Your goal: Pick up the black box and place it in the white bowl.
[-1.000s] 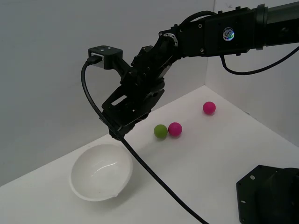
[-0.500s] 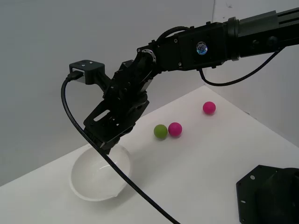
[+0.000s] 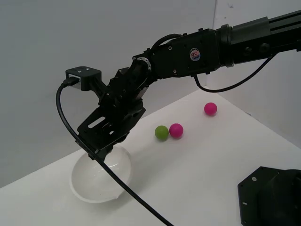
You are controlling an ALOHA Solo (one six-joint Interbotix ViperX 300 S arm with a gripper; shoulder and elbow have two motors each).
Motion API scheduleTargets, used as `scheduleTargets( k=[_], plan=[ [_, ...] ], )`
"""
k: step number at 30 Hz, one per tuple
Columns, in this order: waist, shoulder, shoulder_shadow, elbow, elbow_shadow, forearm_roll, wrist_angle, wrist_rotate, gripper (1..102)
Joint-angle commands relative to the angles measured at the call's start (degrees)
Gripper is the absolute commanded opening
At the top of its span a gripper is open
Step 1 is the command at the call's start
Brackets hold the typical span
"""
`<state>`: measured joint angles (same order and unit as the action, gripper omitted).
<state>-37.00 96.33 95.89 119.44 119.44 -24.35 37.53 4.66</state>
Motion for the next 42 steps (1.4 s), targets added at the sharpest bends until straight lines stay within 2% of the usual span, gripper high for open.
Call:
scheduleTargets(
  k=[1,2,5,9,13,23,26,28,29,33,37,42],
  plan=[
    [-0.18,1.05,1.32,-1.41,-1.58,-1.05,0.26,-0.09,35],
    [-0.26,0.97,1.23,-1.41,-1.58,-1.05,0.26,-0.09,41],
    [-0.44,0.70,0.97,-1.41,-1.58,-1.05,0.26,-0.09,71],
    [-0.79,0.44,0.70,-1.32,-1.58,-1.05,-0.44,-0.09,99],
    [-0.88,0.44,0.70,-1.32,-1.58,-1.05,-1.58,-0.09,100],
    [-0.88,0.53,0.88,-1.23,-1.41,-1.05,-1.49,0.26,100],
    [-0.88,0.88,1.23,-1.14,-1.41,-1.05,-1.41,0.53,98],
    [-0.88,1.23,1.49,-1.05,-1.32,-0.88,-1.41,0.53,94],
    [-0.79,1.41,1.76,-1.05,-1.23,-0.70,-1.41,0.62,89],
    [-0.09,2.37,2.90,-0.26,-0.44,-0.53,-1.41,0.62,56],
    [1.41,4.39,4.92,1.32,1.14,-0.44,-1.32,0.62,43],
    [4.31,8.17,8.61,4.04,3.87,0.09,-1.41,0.62,34]
  ],
)
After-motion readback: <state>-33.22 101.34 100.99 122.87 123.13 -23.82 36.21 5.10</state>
